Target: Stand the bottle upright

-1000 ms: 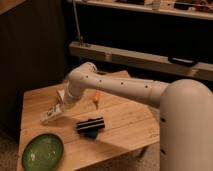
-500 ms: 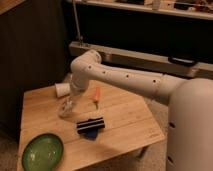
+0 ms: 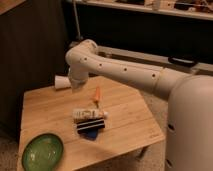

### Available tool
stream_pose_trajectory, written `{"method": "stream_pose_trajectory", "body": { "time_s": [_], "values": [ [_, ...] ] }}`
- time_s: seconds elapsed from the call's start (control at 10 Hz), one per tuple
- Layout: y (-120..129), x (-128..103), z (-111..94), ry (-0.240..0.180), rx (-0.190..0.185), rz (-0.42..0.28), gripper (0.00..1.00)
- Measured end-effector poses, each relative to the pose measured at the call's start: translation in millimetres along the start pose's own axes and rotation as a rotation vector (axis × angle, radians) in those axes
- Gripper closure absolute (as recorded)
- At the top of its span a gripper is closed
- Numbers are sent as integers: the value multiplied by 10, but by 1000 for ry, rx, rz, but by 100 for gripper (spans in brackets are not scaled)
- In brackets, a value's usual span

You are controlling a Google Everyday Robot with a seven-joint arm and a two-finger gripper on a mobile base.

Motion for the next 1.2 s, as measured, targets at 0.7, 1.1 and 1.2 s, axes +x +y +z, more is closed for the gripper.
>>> {"method": "stream_pose_trajectory", "body": {
  "time_s": [0.7,1.1,1.2],
  "values": [
    [304,550,265,-231,56,205,20],
    [599,1183,352,-166,81,395,20],
    [660,1261,398,-146,77,421,20]
  ]
}}
